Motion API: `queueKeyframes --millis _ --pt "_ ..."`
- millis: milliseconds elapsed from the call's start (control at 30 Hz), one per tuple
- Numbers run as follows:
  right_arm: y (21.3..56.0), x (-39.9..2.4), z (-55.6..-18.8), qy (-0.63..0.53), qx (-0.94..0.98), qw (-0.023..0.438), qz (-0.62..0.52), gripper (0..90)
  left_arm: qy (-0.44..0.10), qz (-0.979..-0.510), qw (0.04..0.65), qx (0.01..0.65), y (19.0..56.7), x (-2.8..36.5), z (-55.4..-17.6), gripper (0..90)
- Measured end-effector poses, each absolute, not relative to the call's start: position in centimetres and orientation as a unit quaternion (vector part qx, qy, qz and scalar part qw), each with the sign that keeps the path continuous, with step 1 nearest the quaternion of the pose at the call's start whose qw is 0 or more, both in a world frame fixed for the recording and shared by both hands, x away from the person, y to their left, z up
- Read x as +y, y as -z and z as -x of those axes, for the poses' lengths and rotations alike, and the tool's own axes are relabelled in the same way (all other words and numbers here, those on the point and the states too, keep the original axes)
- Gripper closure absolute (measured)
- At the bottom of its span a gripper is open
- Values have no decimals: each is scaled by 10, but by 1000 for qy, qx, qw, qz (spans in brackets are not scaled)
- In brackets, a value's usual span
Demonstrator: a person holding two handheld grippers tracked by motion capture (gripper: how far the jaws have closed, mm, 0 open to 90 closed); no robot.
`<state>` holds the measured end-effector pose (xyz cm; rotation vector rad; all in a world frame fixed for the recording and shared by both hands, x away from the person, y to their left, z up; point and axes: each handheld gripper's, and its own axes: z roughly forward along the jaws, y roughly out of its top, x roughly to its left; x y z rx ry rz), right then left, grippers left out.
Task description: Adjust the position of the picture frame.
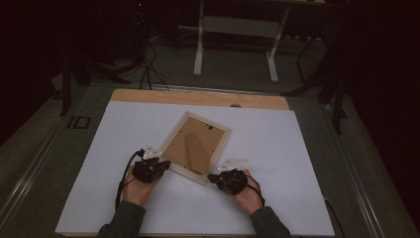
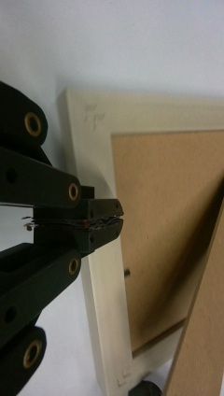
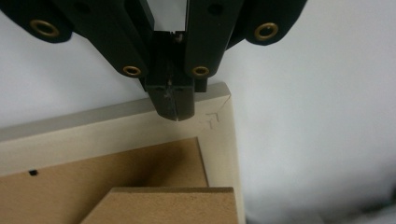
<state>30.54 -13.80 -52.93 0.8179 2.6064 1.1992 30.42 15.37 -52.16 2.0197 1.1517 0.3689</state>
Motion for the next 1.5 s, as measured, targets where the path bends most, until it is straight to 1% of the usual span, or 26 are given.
queueKeyframes --millis 633,1033,1267,1500 --pt "530 -103 -310 -407 876 62 -253 900 -145 -797 380 447 526 153 -302 900" --pt "531 -73 -315 -410 877 52 -244 900 -133 -785 395 458 525 159 -303 900" --pt "531 -68 -318 -410 878 52 -242 900 -134 -785 395 459 526 159 -303 900" --pt "526 -76 -323 -412 875 71 -242 900 -134 -785 394 459 526 159 -303 900"
